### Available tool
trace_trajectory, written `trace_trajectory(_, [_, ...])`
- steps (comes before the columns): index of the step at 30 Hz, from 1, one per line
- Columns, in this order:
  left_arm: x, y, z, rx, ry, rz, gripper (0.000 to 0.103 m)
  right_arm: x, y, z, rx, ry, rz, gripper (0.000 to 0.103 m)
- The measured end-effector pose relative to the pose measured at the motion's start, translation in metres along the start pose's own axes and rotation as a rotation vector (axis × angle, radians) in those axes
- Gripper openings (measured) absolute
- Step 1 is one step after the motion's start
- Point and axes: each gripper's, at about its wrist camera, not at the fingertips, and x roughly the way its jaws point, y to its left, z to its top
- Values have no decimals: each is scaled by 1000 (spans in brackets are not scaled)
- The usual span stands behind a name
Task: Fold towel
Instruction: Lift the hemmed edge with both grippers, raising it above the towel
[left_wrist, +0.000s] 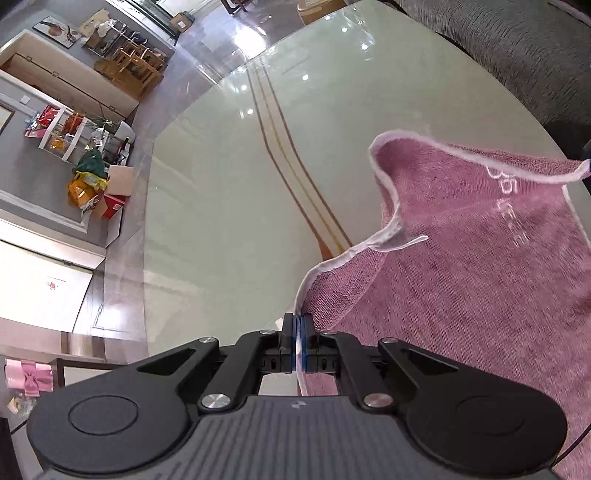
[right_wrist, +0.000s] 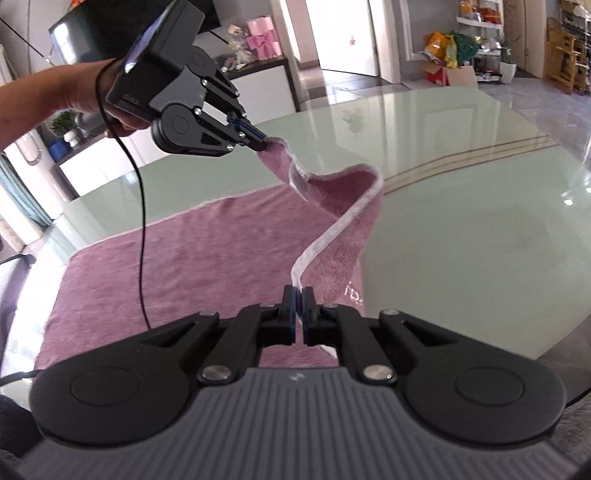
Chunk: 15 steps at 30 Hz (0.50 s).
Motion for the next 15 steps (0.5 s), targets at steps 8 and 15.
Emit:
trace_trajectory(8, [-20,6,-50,-67,50,55,3,-17,40,-2,-42,5,101,3])
trace_trajectory(15, [-35,12,-99,-163,79,83,3,-24,71,-10,-74,52,208,3])
